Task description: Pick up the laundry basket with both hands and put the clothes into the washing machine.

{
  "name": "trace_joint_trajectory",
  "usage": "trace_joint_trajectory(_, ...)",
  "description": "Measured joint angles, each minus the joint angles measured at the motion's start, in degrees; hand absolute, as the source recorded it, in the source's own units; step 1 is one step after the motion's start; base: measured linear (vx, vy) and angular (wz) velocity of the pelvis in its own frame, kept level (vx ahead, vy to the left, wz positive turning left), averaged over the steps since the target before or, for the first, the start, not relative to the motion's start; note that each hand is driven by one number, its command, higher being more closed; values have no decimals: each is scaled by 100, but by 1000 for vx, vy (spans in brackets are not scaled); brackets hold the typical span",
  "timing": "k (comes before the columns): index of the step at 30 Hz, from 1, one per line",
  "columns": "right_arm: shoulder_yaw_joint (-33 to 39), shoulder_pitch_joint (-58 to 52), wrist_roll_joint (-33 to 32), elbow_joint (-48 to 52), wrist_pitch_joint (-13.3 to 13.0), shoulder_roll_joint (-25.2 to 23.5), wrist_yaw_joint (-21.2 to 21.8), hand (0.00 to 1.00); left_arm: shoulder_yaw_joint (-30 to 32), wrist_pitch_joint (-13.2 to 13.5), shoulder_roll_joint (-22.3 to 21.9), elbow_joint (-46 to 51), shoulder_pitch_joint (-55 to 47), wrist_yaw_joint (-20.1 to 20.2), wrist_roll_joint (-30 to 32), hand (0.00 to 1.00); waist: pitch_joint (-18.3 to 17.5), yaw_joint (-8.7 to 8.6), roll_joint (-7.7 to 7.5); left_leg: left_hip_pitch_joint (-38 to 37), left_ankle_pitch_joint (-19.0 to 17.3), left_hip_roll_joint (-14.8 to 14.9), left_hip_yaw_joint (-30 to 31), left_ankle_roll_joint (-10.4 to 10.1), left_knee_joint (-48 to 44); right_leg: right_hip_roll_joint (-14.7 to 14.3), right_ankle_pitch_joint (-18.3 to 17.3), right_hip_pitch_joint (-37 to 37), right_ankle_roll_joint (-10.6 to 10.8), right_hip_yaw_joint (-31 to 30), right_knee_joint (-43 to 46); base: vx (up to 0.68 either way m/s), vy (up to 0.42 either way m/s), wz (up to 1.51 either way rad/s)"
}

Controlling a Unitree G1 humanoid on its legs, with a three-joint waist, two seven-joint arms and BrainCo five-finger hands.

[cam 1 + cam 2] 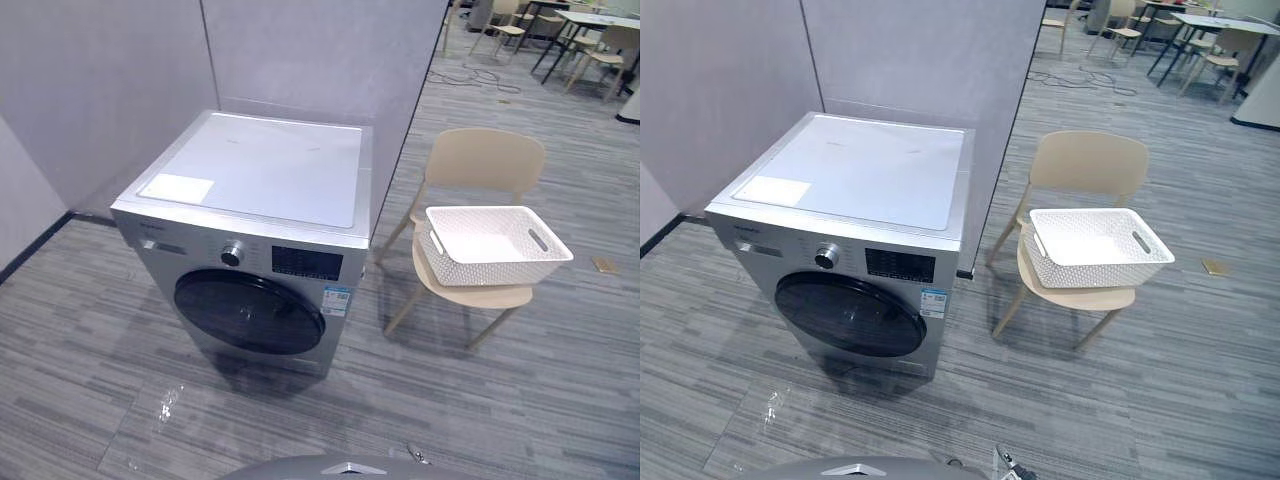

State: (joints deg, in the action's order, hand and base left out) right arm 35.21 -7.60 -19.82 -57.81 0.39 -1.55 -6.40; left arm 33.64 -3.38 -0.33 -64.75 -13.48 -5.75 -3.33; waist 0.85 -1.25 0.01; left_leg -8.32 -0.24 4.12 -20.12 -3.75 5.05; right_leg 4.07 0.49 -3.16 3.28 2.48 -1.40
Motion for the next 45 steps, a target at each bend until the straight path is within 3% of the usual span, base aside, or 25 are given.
trace_joint_trajectory(4, -29, 5, 10, -153, 19, 35, -1, 0, -97, 17, -28, 67, 14, -4, -164, 0, -14, 52, -9, -11, -15, -54, 110, 30, 1, 63, -104, -31, 53, 71, 76, -46, 7, 10)
trace_joint_trajectory(8, -119, -2, 196, -161, 75, 60, -6, 0, -700, 88, 69, 199, 140, -15, -355, 0, -16, 84, -31, 30, -21, -156, 313, 87, 1, 200, -264, 3, 73, 266, 296, 6, 38, 28)
trace_joint_trajectory(12, -433, -8, 220, -46, 71, 25, -13, 0, -1240, 239, 162, 633, 332, -9, -544, 0, 63, 137, -218, 50, -76, -359, 638, 199, -1, 575, -758, 188, 117, 618, 1108, 57, 61, 51)
trace_joint_trajectory(13, -536, -9, 215, 57, 73, -16, -10, 0, -1247, 248, 153, 779, 413, -7, -547, 0, 80, 152, -301, 97, -112, -418, 760, 246, 0, 667, -829, 384, 185, 679, 1693, 80, 33, 43)
trace_joint_trajectory(14, -549, 50, 213, 147, 49, -50, -4, 0, -1251, 249, 109, 778, 528, -8, -545, 0, 177, 181, -297, 108, -116, -359, 829, 255, -5, 699, -742, 892, 59, 587, 2717, 72, 26, 51)
trace_joint_trajectory(15, -585, 69, 217, 265, 50, -74, 0, 0, -1251, 248, 85, 774, 579, -5, -542, 0, 242, 169, -319, 101, -116, -313, 944, 255, -30, 674, -520, 1264, -16, 367, 3503, 91, -2, 63)
trace_joint_trajectory(17, -592, 122, 210, 308, 3, -186, 2, 0, -1209, 246, 70, 796, 718, 2, -530, 0, 408, 175, -394, 81, -138, -224, 1263, 335, -218, 447, 77, 1948, 114, -312, 4852, 138, -54, 77)
trace_joint_trajectory(18, -613, 177, 206, 315, -18, -267, 1, 0, -1135, 253, 149, 786, 798, -13, -492, 0, 483, 215, -525, 234, -345, -111, 1520, 318, -720, 148, -224, 2201, 191, -788, 5435, 139, -103, 73)
trace_joint_trajectory(19, -651, 172, 207, 329, -19, -260, 1, 0, -1122, 237, 159, 777, 819, -11, -478, 0, 487, 231, -531, 336, -450, -37, 1636, 258, -948, 13, -371, 2280, 195, -897, 5555, 174, -141, 102)
trace_joint_trajectory(21, -721, 117, 209, 343, -30, -226, -2, 0, -1068, 240, 140, 765, 837, -5, -399, 0, 486, 277, -523, 582, -749, 26, 2111, 164, -1449, -134, -705, 2404, 216, -1329, 5415, 149, -154, 118)
trace_joint_trajectory(23, -716, 115, 209, 338, -17, -213, -8, 0, -723, 242, 103, 626, 878, -15, -294, 0, 486, 268, -453, 771, -1010, 22, 2720, 52, -1716, -93, -815, 2178, 129, -1918, 4364, 204, -339, 136)
trace_joint_trajectory(26, -695, 109, 220, 276, 4, -190, -22, 0, -430, 246, 93, 562, 858, -21, -209, 0, 475, 264, -442, 741, -1228, 55, 3299, -231, -1808, 213, -603, 1570, 150, -1953, 3046, 211, -441, 122)
trace_joint_trajectory(27, -694, 102, 224, 267, 12, -181, -23, 0, -374, 246, 95, 570, 821, -24, -200, 0, 441, 250, -427, 716, -1303, 117, 3436, -351, -1809, 310, -812, 1393, 554, -1735, 2827, 174, -449, 65)
trace_joint_trajectory(28, -702, 106, 240, 261, 28, -177, -24, 0, -266, 240, 44, 560, 803, -23, -199, 0, 330, 263, -403, 721, -1360, 274, 3443, -450, -1769, 302, -1239, 1285, 689, -1412, 2633, 252, -632, 44)
trace_joint_trajectory(29, -706, 191, 290, 266, 56, 38, -24, 0, -189, 225, -89, 524, 746, -39, -209, 0, 285, 282, -125, 704, -1338, 642, 3393, -627, -1792, 22, -1344, 1333, 563, -1181, 2701, 243, -565, 22)
trace_joint_trajectory(30, -774, 293, 359, 264, 58, 189, -41, 0, -186, 225, -241, 525, 660, -51, -210, 0, 240, 282, 100, 714, -1149, 890, 3151, -628, -1764, -211, -1452, 1350, 407, -1067, 2853, 236, -551, 14)
trace_joint_trajectory(32, -854, 299, 472, 226, 116, 224, -36, 0, -215, 228, -300, 555, 622, -83, -226, 0, 213, 260, 170, 721, -878, 1089, 3100, -667, -1823, -361, -1543, 1291, 251, -897, 2924, 120, -342, 32)
trace_joint_trajectory(35, -1010, 252, 457, 228, 157, 177, -58, 0, -269, 227, -300, 739, 741, -136, -346, 0, 272, 166, 72, 1282, -480, 1218, 2765, -171, -2775, -424, -1552, 915, 26, -345, 2729, 80, -373, 77)
trace_joint_trajectory(37, -904, 227, 403, 225, 160, 136, -153, 0, -480, 229, -285, 815, 821, -140, -401, 0, 295, 185, 34, 1589, -414, 1394, 1794, -69, -3492, -363, -1529, 746, -87, -61, 2617, -3, -187, 58)
trace_joint_trajectory(38, -830, 197, 359, 226, 158, 131, -194, 0, -592, 224, -239, 805, 837, -142, -399, 0, 295, 131, 35, 1632, -574, 1475, 905, 26, -3815, -283, -1527, 642, -95, 109, 2550, -13, -55, 74)
trace_joint_trajectory(39, -694, 155, 307, 233, 150, 109, -240, 0, -689, 224, -226, 805, 842, -142, -399, 0, 294, 71, 36, 1559, -701, 1480, 119, 47, -3739, -170, -1515, 564, -101, 308, 2451, -17, -23, 88)
trace_joint_trajectory(41, -294, 110, 179, 228, 134, 108, -283, 0, -866, 224, -197, 782, 850, -139, -384, 0, 297, -1, 25, 1346, -746, 1265, -574, -15, -2901, 42, -1500, 544, -43, 660, 2392, -25, 60, 106)
trace_joint_trajectory(42, -223, 120, 163, 224, 130, 88, -286, 0, -908, 219, -162, 776, 857, -140, -374, 0, 308, 2, 4, 1297, -612, 1146, -599, -72, -2661, 134, -1498, 535, -7, 711, 2387, -53, 106, 82)
trace_joint_trajectory(43, -114, 129, 159, 225, 123, 46, -284, 0, -891, 218, -84, 722, 818, -140, -383, 0, 377, 34, -123, 1138, -383, 886, -647, -19, -2193, 278, -1398, 531, 58, 736, 2249, -64, 92, 30)
trace_joint_trajectory(45, -50, 97, 118, 222, 110, -8, -280, 0, -777, 189, -20, 720, 796, -154, -337, 0, 372, 86, -142, 974, -78, 616, -645, 25, -1569, 358, -1235, 481, 82, 753, 1957, -61, 83, 16)
